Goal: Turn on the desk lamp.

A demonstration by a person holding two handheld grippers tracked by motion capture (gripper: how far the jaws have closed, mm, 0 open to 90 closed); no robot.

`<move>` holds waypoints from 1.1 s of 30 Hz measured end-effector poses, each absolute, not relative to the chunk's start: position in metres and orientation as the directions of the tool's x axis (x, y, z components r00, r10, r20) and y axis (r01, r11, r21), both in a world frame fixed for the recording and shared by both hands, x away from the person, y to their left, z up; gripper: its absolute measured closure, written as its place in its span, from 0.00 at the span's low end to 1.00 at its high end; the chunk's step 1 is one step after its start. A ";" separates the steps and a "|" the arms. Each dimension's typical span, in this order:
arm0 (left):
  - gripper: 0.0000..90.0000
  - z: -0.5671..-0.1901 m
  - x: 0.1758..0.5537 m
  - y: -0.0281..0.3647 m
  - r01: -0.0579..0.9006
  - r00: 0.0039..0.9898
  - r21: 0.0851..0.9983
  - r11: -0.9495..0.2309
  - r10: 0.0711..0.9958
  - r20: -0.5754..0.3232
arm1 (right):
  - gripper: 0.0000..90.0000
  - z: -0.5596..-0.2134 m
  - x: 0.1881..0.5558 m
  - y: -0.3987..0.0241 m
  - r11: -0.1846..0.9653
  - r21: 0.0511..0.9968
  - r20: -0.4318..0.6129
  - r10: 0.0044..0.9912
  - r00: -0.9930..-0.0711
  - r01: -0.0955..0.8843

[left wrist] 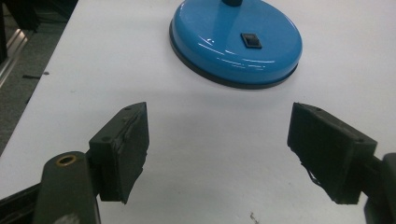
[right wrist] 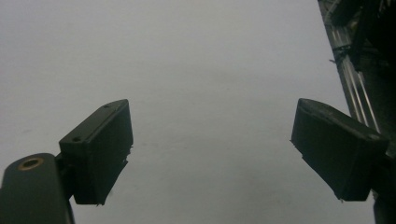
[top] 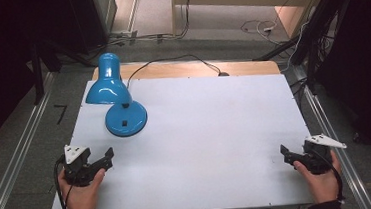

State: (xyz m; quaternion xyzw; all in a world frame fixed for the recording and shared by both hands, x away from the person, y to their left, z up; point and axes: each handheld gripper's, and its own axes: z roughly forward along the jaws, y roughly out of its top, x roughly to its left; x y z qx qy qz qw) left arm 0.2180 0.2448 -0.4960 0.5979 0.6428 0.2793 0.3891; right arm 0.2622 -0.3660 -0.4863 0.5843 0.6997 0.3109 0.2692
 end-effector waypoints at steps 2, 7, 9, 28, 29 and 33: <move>0.24 -0.495 0.218 0.245 0.548 0.016 0.826 0.131 0.986 -0.166 | 0.13 -0.485 0.259 -0.364 0.142 0.755 -0.021 0.981 -0.192 0.640; 0.24 -0.494 0.219 0.243 0.544 0.017 0.829 0.130 0.986 -0.165 | 0.13 -0.484 0.259 -0.364 0.145 0.761 -0.021 0.980 -0.199 0.633; 0.24 -0.494 0.219 0.243 0.544 0.018 0.829 0.128 0.986 -0.164 | 0.13 -0.484 0.259 -0.365 0.140 0.760 -0.018 0.981 -0.194 0.634; 0.24 -0.493 0.229 0.242 0.542 0.014 0.831 0.122 0.988 -0.154 | 0.13 -0.486 0.260 -0.366 0.129 0.753 0.002 0.980 -0.198 0.645; 0.24 -0.493 0.229 0.241 0.542 0.012 0.832 0.123 0.988 -0.155 | 0.13 -0.486 0.260 -0.367 0.125 0.752 0.007 0.980 -0.197 0.647; 0.24 -0.493 0.231 0.241 0.541 0.012 0.832 0.121 0.988 -0.151 | 0.13 -0.486 0.261 -0.367 0.114 0.750 0.017 0.981 -0.191 0.652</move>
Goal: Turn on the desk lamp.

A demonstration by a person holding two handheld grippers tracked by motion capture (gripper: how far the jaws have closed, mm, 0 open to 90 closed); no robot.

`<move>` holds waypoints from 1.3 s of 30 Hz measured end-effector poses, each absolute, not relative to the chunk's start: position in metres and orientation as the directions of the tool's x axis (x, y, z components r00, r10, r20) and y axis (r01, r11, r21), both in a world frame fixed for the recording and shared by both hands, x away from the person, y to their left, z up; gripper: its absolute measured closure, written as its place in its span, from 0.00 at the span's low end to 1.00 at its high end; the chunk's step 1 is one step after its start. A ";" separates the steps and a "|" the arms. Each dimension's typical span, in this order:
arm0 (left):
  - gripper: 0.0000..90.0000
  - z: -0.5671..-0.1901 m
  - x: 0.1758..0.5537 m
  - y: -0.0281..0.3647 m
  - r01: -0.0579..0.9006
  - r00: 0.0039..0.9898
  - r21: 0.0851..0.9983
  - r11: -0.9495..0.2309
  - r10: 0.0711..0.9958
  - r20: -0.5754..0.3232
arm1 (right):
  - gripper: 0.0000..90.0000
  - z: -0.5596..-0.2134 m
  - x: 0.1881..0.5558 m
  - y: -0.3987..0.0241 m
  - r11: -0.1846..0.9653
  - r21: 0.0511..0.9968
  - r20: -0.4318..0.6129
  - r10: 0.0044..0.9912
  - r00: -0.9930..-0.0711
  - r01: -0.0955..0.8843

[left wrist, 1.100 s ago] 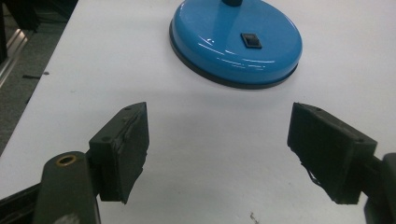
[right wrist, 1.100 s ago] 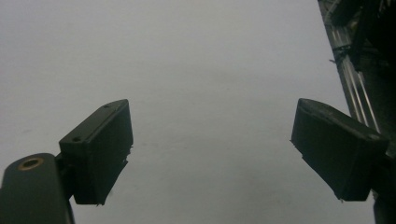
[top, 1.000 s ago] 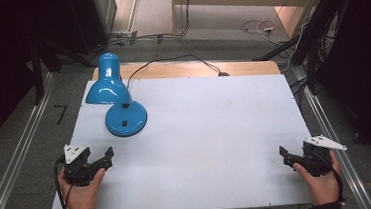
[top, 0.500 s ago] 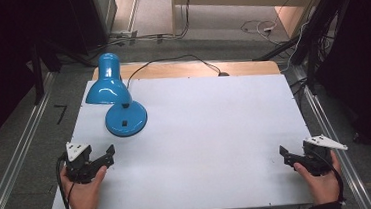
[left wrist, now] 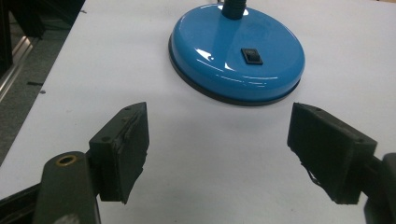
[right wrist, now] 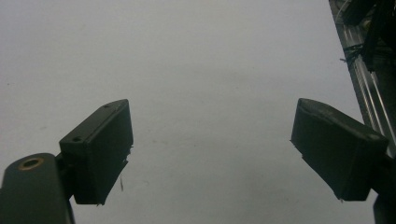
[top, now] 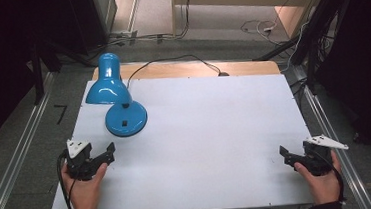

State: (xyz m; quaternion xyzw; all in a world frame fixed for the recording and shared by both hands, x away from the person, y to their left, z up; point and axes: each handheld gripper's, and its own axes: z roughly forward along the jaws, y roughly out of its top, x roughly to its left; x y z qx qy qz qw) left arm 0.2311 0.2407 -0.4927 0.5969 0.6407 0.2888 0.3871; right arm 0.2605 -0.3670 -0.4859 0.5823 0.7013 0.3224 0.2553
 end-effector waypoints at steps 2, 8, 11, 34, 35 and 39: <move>0.24 -0.493 0.233 0.240 0.540 0.014 0.833 0.116 0.989 -0.147 | 0.13 -0.486 0.260 -0.367 0.114 0.750 0.016 0.981 -0.191 0.651; 0.24 -0.492 0.236 0.237 0.540 0.017 0.834 0.109 0.990 -0.140 | 0.13 -0.486 0.261 -0.367 0.117 0.748 0.014 0.981 -0.192 0.654; 0.24 -0.491 0.238 0.236 0.537 0.016 0.836 0.112 0.990 -0.143 | 0.13 -0.486 0.261 -0.367 0.116 0.749 0.014 0.982 -0.191 0.652; 0.24 -0.489 0.250 0.234 0.531 0.008 0.837 0.130 0.987 -0.159 | 0.12 -0.486 0.260 -0.368 0.118 0.753 -0.002 0.984 -0.177 0.648; 0.24 -0.489 0.250 0.235 0.532 0.009 0.837 0.130 0.987 -0.159 | 0.12 -0.486 0.260 -0.368 0.117 0.753 -0.001 0.984 -0.178 0.648; 0.24 -0.488 0.252 0.234 0.530 0.012 0.838 0.132 0.987 -0.163 | 0.12 -0.486 0.261 -0.368 0.118 0.754 0.001 0.984 -0.180 0.647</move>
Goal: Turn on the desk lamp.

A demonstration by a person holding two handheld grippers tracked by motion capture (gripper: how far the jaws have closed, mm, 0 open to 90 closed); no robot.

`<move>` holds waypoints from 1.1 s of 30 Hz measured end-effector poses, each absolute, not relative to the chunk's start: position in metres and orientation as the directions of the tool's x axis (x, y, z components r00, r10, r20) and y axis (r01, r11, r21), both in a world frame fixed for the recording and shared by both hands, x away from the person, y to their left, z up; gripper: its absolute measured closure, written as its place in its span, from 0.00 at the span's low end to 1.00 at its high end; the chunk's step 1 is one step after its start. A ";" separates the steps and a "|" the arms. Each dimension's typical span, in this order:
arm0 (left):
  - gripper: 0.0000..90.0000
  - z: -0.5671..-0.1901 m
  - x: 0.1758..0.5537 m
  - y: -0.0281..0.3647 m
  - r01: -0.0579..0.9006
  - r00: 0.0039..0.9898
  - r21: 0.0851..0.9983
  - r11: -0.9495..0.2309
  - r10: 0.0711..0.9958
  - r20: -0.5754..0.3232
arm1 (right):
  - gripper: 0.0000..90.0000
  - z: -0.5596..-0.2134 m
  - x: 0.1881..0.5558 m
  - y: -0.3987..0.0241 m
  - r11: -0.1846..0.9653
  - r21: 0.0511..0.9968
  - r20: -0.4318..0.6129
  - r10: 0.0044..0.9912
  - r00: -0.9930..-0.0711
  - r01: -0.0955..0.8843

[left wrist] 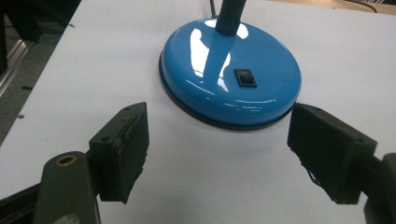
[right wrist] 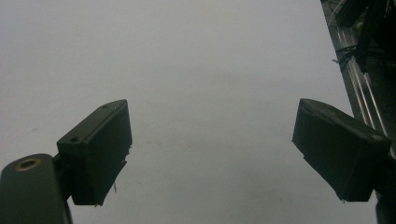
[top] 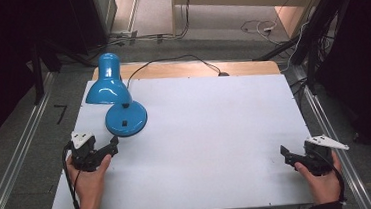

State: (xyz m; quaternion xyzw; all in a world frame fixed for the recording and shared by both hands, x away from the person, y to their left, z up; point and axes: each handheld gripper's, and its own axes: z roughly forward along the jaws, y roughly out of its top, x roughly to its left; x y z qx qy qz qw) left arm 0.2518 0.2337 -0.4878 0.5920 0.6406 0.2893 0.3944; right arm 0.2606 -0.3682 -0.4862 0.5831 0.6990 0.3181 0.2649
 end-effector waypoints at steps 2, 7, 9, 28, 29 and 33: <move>0.24 -0.487 0.253 0.233 0.527 0.011 0.839 0.134 0.986 -0.164 | 0.12 -0.486 0.260 -0.368 0.120 0.753 0.000 0.983 -0.183 0.647; 0.24 -0.487 0.255 0.233 0.523 0.010 0.841 0.136 0.986 -0.166 | 0.12 -0.487 0.261 -0.369 0.112 0.747 0.017 0.982 -0.187 0.655; 0.24 -0.487 0.256 0.232 0.525 0.012 0.840 0.135 0.986 -0.165 | 0.12 -0.487 0.262 -0.371 0.097 0.748 0.037 0.982 -0.187 0.657; 0.24 -0.485 0.265 0.229 0.525 0.018 0.840 0.137 0.985 -0.172 | 0.12 -0.487 0.262 -0.371 0.103 0.749 0.032 0.981 -0.191 0.654; 0.24 -0.485 0.265 0.229 0.524 0.017 0.840 0.140 0.985 -0.174 | 0.12 -0.487 0.262 -0.371 0.103 0.749 0.032 0.981 -0.191 0.654; 0.24 -0.485 0.267 0.229 0.525 0.018 0.839 0.140 0.984 -0.175 | 0.12 -0.487 0.262 -0.371 0.100 0.747 0.034 0.982 -0.188 0.657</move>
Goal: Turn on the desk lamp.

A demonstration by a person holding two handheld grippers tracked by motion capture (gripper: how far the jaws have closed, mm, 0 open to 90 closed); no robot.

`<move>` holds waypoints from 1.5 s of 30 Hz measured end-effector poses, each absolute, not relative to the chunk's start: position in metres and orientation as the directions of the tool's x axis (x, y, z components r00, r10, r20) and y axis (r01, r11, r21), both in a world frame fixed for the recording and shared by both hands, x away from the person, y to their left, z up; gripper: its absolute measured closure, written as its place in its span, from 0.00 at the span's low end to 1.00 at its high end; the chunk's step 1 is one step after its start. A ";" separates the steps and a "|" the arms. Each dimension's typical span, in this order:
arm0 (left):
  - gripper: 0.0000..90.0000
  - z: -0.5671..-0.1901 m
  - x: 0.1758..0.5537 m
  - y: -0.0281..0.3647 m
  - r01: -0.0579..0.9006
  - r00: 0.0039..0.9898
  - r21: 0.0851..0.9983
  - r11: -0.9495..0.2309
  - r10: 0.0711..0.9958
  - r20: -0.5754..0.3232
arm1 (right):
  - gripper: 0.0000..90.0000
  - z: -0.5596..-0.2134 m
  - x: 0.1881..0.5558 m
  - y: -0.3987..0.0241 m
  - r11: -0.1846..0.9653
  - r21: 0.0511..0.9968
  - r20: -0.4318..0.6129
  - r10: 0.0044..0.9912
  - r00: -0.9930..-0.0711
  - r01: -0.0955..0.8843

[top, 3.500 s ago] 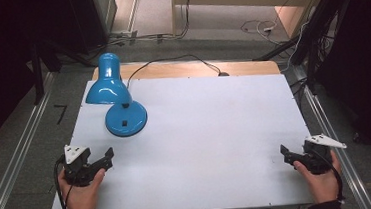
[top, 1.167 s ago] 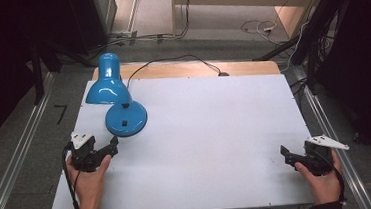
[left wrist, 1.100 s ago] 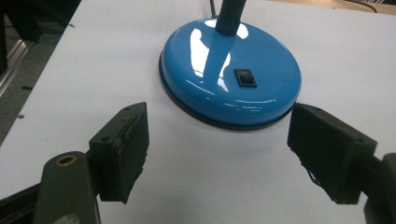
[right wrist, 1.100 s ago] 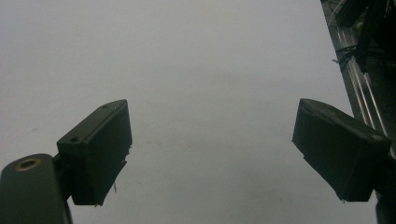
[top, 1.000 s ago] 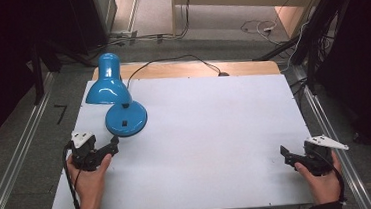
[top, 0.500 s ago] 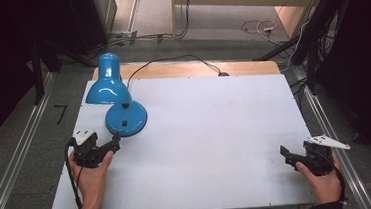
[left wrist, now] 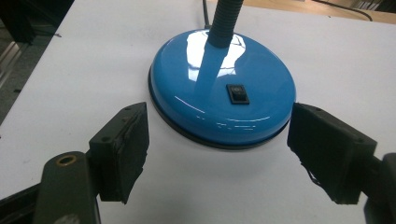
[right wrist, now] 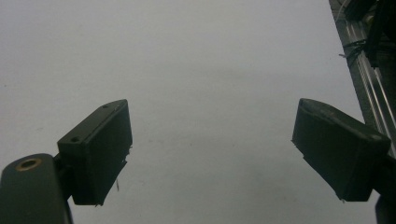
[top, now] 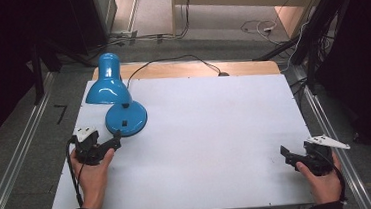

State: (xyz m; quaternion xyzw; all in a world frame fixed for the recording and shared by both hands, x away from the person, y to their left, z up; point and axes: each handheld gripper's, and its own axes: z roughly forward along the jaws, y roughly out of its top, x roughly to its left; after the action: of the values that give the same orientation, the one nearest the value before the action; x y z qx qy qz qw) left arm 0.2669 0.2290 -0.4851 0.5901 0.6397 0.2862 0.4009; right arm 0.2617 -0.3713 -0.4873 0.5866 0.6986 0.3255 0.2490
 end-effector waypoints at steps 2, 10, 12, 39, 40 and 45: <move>0.24 -0.485 0.268 0.229 0.524 0.018 0.840 0.140 0.984 -0.175 | 0.12 -0.487 0.262 -0.371 0.100 0.747 0.034 0.982 -0.188 0.657; 0.24 -0.485 0.271 0.228 0.524 0.018 0.840 0.142 0.984 -0.178 | 0.12 -0.487 0.262 -0.371 0.100 0.747 0.033 0.982 -0.187 0.657; 0.24 -0.484 0.273 0.228 0.523 0.018 0.841 0.142 0.984 -0.178 | 0.12 -0.487 0.262 -0.372 0.100 0.747 0.034 0.982 -0.188 0.657; 0.26 -0.482 0.285 0.222 0.521 0.027 0.843 0.130 0.985 -0.169 | 0.13 -0.488 0.262 -0.371 0.098 0.744 0.040 0.981 -0.191 0.661; 0.26 -0.482 0.285 0.222 0.521 0.027 0.843 0.133 0.985 -0.172 | 0.13 -0.488 0.262 -0.371 0.098 0.743 0.040 0.981 -0.190 0.662; 0.26 -0.483 0.288 0.222 0.524 0.025 0.841 0.134 0.985 -0.173 | 0.13 -0.488 0.262 -0.371 0.098 0.744 0.041 0.981 -0.191 0.661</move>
State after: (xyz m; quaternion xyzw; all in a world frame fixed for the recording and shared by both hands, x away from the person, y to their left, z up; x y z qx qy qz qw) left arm 0.2880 0.2221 -0.4825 0.5924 0.6367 0.2863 0.4021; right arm 0.2620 -0.3711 -0.4878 0.5870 0.6992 0.3266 0.2446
